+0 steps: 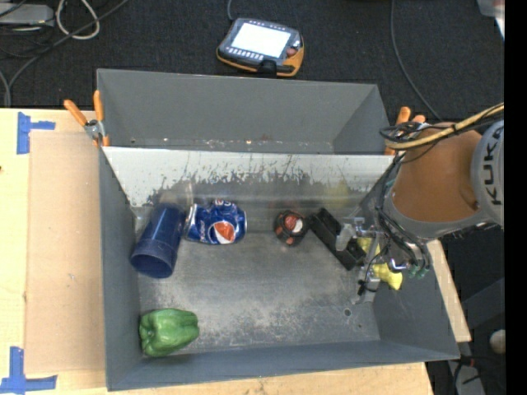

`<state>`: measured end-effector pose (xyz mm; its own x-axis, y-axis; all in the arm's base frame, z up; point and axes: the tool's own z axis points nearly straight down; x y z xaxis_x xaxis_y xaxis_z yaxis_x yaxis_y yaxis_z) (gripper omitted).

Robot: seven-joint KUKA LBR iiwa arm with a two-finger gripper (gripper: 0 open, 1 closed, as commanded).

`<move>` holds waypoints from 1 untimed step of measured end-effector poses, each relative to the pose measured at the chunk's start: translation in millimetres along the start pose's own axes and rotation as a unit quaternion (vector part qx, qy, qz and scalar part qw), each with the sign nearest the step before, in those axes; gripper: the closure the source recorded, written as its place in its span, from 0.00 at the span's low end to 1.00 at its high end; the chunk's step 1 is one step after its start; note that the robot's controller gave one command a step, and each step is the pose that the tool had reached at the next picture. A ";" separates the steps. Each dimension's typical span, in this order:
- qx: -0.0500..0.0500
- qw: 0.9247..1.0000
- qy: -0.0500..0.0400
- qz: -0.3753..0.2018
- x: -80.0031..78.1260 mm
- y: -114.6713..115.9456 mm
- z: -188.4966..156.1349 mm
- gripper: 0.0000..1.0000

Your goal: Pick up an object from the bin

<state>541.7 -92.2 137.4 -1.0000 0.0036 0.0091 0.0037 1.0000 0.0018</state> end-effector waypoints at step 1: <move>0.001 1.000 -0.004 -0.002 -1.9 0.6 -4.5 0.00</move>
Offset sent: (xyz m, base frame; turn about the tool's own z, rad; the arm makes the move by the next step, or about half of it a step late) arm 0.0694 -0.0215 -0.0674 0.0804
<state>543.7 -91.6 141.8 -1.0000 -0.0013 0.0015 -0.0013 1.0000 0.0007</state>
